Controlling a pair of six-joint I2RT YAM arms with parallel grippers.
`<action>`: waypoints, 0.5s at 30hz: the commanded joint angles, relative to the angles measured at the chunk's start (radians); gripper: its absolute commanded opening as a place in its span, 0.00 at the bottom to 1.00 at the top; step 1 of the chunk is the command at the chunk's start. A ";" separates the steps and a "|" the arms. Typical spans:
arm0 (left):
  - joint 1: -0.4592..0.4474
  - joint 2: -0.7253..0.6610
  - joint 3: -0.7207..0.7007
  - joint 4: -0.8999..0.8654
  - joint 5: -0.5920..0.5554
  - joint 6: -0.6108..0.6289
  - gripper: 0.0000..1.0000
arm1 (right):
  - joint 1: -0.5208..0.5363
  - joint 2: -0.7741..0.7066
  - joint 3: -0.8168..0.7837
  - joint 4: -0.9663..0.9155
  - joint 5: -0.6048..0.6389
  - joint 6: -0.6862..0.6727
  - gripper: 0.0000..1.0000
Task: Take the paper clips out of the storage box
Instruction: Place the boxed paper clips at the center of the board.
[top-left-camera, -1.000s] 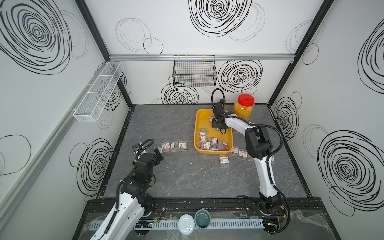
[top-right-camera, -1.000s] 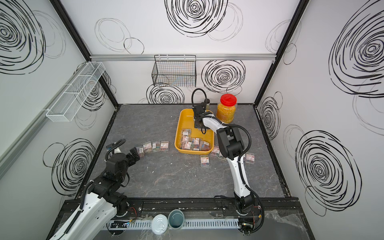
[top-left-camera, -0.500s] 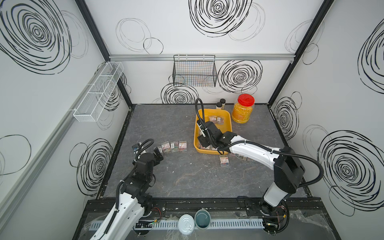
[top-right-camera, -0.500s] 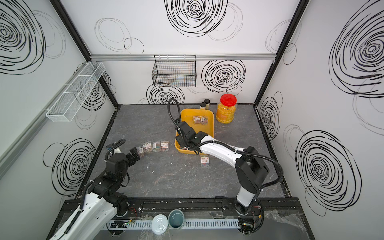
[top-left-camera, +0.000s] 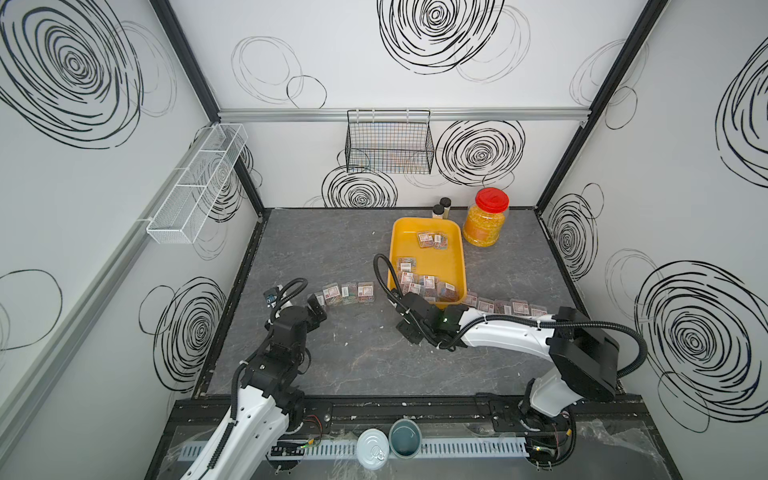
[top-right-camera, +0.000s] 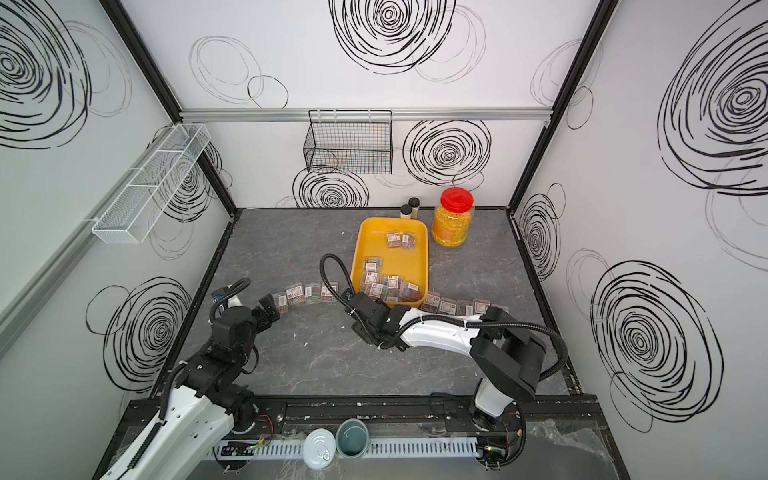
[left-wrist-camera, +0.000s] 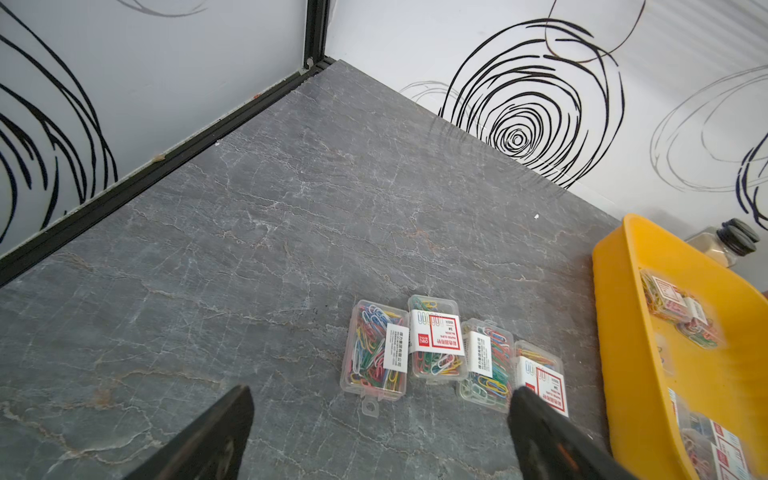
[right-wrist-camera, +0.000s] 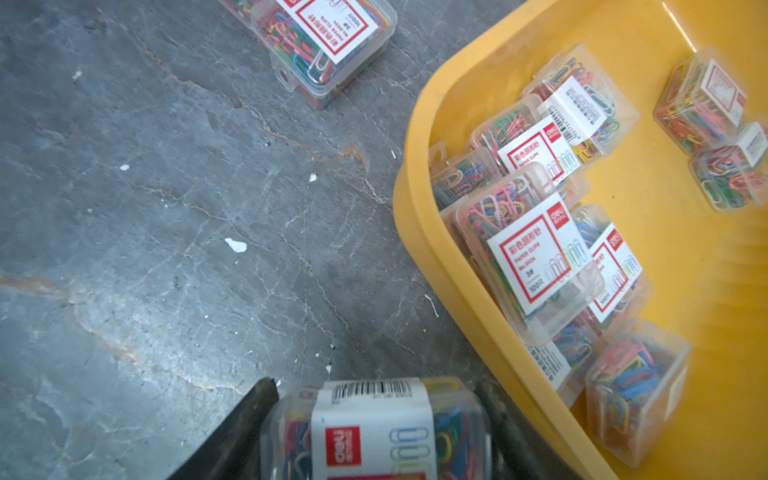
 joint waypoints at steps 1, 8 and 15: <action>0.004 -0.008 -0.008 0.014 -0.009 0.000 0.99 | -0.001 0.025 -0.011 0.047 0.007 0.023 0.68; 0.005 -0.007 -0.007 0.014 -0.009 0.000 0.99 | -0.001 0.057 -0.016 0.062 0.011 0.042 0.78; 0.004 -0.006 -0.008 0.012 -0.007 0.000 0.99 | 0.018 0.062 0.008 0.051 0.058 0.119 0.91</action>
